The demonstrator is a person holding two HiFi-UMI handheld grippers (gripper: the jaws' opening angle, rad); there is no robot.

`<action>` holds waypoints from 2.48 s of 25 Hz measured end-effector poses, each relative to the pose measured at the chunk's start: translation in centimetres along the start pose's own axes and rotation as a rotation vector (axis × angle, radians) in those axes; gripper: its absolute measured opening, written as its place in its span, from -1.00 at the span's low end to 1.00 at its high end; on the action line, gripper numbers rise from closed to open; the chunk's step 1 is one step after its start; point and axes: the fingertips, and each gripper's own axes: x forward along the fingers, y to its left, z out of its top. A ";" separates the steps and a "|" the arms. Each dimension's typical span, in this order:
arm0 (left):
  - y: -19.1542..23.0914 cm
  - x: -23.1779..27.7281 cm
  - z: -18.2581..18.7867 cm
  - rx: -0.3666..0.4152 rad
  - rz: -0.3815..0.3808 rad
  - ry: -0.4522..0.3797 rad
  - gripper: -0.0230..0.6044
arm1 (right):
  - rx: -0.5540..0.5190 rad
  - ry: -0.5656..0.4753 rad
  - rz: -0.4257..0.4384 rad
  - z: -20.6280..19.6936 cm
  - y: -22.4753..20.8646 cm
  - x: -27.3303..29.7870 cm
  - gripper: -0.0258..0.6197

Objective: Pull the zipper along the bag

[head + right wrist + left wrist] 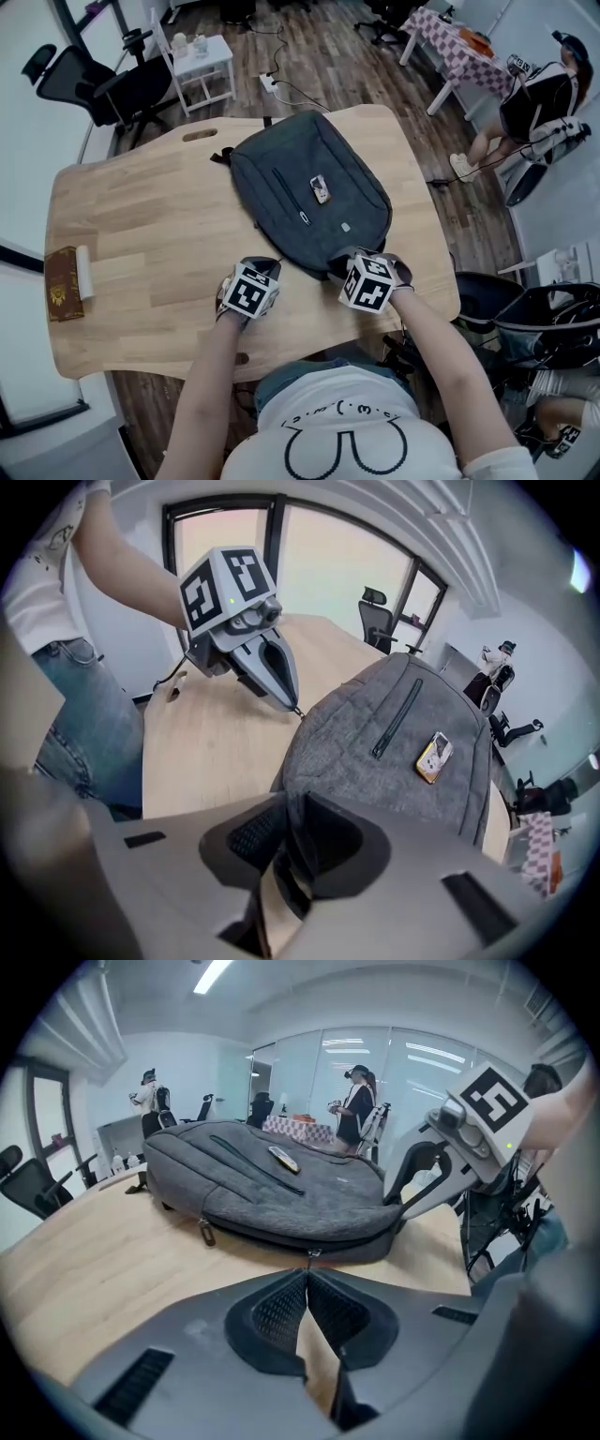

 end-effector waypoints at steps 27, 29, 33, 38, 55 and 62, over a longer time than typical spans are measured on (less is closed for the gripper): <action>15.3 -1.3 1.0 -0.082 0.321 0.034 -0.85 | 0.086 -0.125 0.025 7.0 2.9 2.3 -0.56; 16.3 -1.6 1.1 -0.118 0.357 0.021 -0.86 | 0.159 -0.135 0.007 6.9 2.4 2.4 -0.41; 18.7 -2.4 1.1 -0.169 0.417 -0.002 -0.85 | 0.252 -0.178 0.004 6.4 1.5 1.6 -0.19; 19.1 -3.0 1.1 -0.160 0.416 -0.043 -0.85 | 0.367 -0.242 -0.008 6.9 0.4 -0.2 -0.18; 15.4 -11.9 4.5 -0.130 0.414 -0.359 -0.59 | 0.669 -0.468 -0.391 8.3 -5.1 -8.4 -0.34; 10.5 -16.4 5.3 -0.161 0.426 -0.534 -0.88 | 0.548 -0.547 -0.519 10.3 -5.7 -12.8 -0.76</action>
